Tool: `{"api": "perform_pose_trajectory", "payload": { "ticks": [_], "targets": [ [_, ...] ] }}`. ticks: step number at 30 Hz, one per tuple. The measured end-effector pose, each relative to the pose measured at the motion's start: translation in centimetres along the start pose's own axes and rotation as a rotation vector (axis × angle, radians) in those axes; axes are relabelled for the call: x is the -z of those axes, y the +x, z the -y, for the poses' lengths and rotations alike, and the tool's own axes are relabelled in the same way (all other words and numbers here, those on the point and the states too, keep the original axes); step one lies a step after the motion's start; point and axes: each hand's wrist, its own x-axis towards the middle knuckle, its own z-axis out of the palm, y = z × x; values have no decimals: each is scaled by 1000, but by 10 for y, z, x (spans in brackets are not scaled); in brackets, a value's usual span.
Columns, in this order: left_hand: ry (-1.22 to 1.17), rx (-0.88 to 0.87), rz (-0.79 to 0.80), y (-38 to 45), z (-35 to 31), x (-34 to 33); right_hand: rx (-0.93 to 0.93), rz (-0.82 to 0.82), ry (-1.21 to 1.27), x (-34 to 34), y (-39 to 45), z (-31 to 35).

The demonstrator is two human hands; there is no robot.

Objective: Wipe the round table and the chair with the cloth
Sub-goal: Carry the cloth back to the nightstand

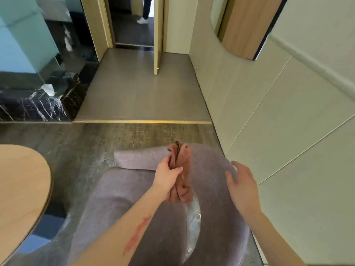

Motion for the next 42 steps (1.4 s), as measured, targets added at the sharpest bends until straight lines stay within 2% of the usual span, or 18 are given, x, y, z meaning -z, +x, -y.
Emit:
{"api": "perform_pose_trajectory", "payload": {
  "ticks": [6, 9, 13, 16, 21, 27, 33, 38, 42],
  "targets": [
    [-317, -239, 137, -60, -140, 28, 227, 127, 369, 53, -18, 141],
    [-331, -333, 186, -95, -204, 55, 375, 104, 466, 98, -34, 200],
    [-334, -507, 152, -148, -267, 90, 527, 58, 489, 150, -61, 257],
    [-337, -579, 103, -175, -289, 111, 568, 93, 554, 170, -78, 286],
    [-324, -670, -31, -201, -294, 131, 649, 39, 454, 170, -97, 311],
    [-353, -644, -139, -211, -288, 146, 731, 63, 413, 157, -115, 318],
    [-417, -595, -157, -212, -283, 154, 675, 99, 542, 158, -115, 322],
    [-464, -478, -109, -207, -287, 176, 359, 158, 997, 172, -107, 326],
    [-487, -450, -25, -203, -299, 198, 293, 231, 1057, 176, -97, 327]
  ]
}}
